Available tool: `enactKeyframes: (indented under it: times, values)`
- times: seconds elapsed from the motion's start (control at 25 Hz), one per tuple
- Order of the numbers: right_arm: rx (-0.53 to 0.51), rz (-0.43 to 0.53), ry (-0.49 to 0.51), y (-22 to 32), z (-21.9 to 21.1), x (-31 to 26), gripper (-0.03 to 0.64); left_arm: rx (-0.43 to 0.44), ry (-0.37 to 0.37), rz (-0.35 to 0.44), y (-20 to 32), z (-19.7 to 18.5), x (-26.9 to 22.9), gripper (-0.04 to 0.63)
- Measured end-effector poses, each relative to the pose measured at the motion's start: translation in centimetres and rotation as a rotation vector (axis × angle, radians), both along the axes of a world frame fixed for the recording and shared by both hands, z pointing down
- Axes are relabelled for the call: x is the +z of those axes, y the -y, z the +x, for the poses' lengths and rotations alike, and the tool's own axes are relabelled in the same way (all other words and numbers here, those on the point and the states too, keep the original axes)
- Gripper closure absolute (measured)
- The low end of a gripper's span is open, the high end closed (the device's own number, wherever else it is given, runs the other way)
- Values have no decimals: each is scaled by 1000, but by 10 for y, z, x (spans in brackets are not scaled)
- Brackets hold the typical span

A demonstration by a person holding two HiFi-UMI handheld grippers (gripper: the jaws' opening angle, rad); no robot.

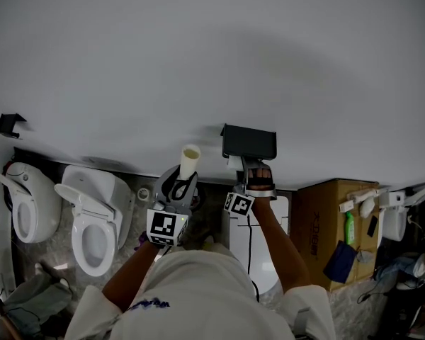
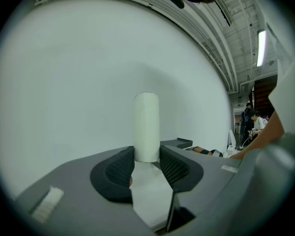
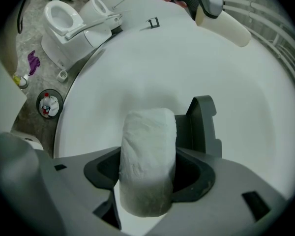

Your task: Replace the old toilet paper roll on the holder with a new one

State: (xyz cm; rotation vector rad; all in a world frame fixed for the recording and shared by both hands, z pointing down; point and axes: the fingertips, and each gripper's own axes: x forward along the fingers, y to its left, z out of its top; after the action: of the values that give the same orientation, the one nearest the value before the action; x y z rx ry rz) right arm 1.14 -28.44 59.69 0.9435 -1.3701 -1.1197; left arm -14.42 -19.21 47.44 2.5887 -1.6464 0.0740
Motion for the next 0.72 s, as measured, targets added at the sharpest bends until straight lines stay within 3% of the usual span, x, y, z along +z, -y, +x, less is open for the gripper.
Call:
enactKeyframes:
  times: [0.16,0.24,0.48,0.56,0.72]
  values:
    - [-21,-40,61,-5,-2,1,322,9,-4,-1,-2,2,-1,436]
    - [-32,-85,130,-11,-6,4,203,10,-3,0,-2,2,-2,436]
    - [-12,-65,228,-38,-6,-15,195,21,1,-1,0,2,-2,436]
    - [14,-60,325,-50,-2,-28,200,32,5,-1,0,4,-3,436]
    - [118,-71,643,-73,19,-63,227,56,11,-1,3,11,-5,436]
